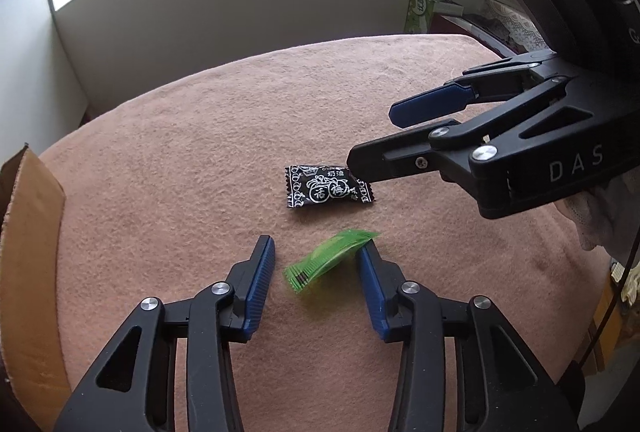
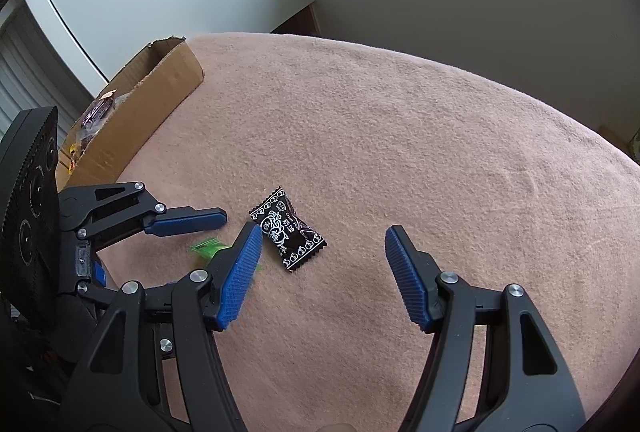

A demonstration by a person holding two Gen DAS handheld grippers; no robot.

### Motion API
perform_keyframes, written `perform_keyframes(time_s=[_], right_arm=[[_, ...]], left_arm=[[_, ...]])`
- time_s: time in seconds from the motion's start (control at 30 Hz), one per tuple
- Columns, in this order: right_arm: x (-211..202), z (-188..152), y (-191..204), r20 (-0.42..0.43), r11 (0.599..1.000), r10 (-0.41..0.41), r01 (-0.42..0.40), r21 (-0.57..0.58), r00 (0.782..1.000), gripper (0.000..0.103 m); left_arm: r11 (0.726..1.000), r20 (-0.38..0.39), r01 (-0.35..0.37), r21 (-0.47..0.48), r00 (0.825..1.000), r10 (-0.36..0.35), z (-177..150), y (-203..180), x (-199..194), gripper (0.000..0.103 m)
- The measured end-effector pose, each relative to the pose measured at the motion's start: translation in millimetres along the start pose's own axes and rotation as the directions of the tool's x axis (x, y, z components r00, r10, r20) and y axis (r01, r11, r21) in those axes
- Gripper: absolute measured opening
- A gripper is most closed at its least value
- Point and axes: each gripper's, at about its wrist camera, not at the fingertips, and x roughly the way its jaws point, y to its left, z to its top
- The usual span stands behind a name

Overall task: Organize snacks
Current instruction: 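Position the left tool fingers around the green candy while the right approaches the black candy, then close the left tool on the green candy while the right closes on the black candy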

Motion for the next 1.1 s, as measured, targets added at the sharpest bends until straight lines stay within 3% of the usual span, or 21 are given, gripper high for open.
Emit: perform_keyframes(time_s=[0.17, 0.47, 0.63, 0.83, 0.93, 1.1], right_arm=[[2, 0, 0, 0.0, 1.0, -0.021, 0.021, -0.006, 1.0, 0.067], [7, 1, 10, 0.0, 0.999, -0.022, 0.022, -0.037, 1.0, 0.067], [17, 3, 23, -0.017, 0.996, -0.022, 0.021, -0.082, 1.0, 0.067], [29, 1, 28, -0.038, 0.994, -0.026, 0.022, -0.107, 0.999, 0.065], [30, 1, 32, -0.039, 0.992, -0.034, 0.029, -0.122, 0.999, 0.057], [26, -7, 41, -0.061, 0.988, -0.033, 0.023, -0.156, 0.998, 0.048]], left_arm=[[1.0, -0.004, -0.002, -0.028, 1.0, 0.001, 2, 7, 0, 0.037], [0.988, -0.001, -0.129, -0.083, 0.992, 0.129, 4, 29, 1, 0.032], [0.984, -0.003, -0.139, -0.115, 0.99, 0.14, 3, 41, 2, 0.032], [0.987, 0.026, -0.091, -0.131, 0.995, 0.096, 5, 50, -5, 0.032], [0.99, 0.031, -0.035, -0.136, 0.999, 0.039, 4, 54, -6, 0.032], [0.994, 0.011, -0.027, -0.104, 1.0, 0.028, 1, 49, -3, 0.032]])
